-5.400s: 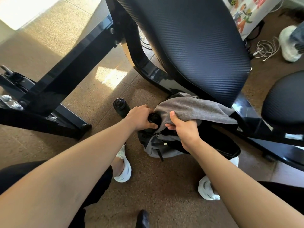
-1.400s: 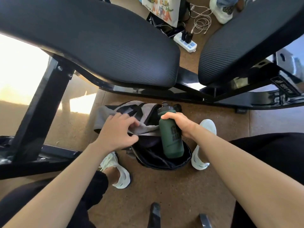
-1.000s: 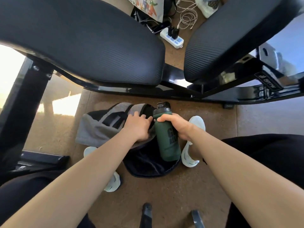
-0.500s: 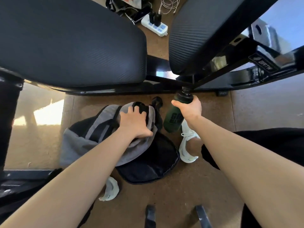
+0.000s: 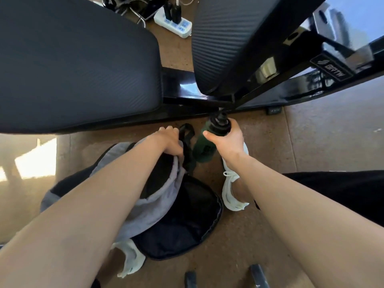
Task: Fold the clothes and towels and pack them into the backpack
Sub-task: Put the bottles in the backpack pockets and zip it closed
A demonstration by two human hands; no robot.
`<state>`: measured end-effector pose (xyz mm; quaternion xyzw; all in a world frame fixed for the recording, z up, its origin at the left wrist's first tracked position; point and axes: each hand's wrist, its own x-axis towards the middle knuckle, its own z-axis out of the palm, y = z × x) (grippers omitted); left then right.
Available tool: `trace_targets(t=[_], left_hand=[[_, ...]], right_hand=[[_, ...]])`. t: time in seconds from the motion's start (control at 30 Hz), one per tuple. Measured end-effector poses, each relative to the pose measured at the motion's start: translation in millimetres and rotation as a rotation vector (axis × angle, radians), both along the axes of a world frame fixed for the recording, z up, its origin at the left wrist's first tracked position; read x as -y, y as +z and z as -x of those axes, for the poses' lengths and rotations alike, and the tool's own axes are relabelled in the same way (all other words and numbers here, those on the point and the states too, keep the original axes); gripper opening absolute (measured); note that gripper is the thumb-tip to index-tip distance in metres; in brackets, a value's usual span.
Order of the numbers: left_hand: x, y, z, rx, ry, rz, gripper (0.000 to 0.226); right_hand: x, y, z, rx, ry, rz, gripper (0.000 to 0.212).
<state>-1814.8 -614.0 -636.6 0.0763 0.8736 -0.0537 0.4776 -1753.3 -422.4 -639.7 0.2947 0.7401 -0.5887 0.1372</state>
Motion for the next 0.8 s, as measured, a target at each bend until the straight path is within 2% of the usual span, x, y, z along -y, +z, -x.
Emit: trace_targets(t=[0.07, 0.13, 0.27, 0.33, 0.43, 0.57, 0.67, 0.77, 0.8], left_hand=[[2, 2, 11, 0.117, 0.060, -0.063, 0.054], [2, 6, 21, 0.180, 0.030, -0.090, 0.040], [-4, 6, 35, 0.258, -0.057, -0.072, 0.046], [-9, 0, 35, 0.200, -0.063, -0.055, 0.045], [-18, -16, 27, 0.108, -0.179, -0.014, 0.068], [-27, -32, 15, 0.114, -0.258, -0.031, 0.070], [-26, -41, 8, 0.074, -0.286, -0.077, 0.051], [-15, -52, 1, 0.070, -0.205, -0.175, 0.009], [-10, -56, 1, 0.074, -0.164, -0.206, 0.009]], right_hand=[[-5, 1, -1, 0.006, -0.046, 0.000, 0.074], [-8, 1, -2, 0.024, -0.103, 0.034, 0.073], [-5, -2, -2, 0.061, -0.196, 0.103, 0.071], [-2, -3, -2, 0.079, -0.228, 0.133, 0.069], [2, -5, -2, 0.083, -0.252, 0.165, 0.066], [3, -6, -2, 0.091, -0.236, 0.151, 0.069], [-2, -5, -2, 0.098, -0.241, 0.139, 0.067], [-7, -5, -3, 0.092, -0.247, 0.130, 0.061], [-9, -5, -4, 0.092, -0.248, 0.124, 0.058]])
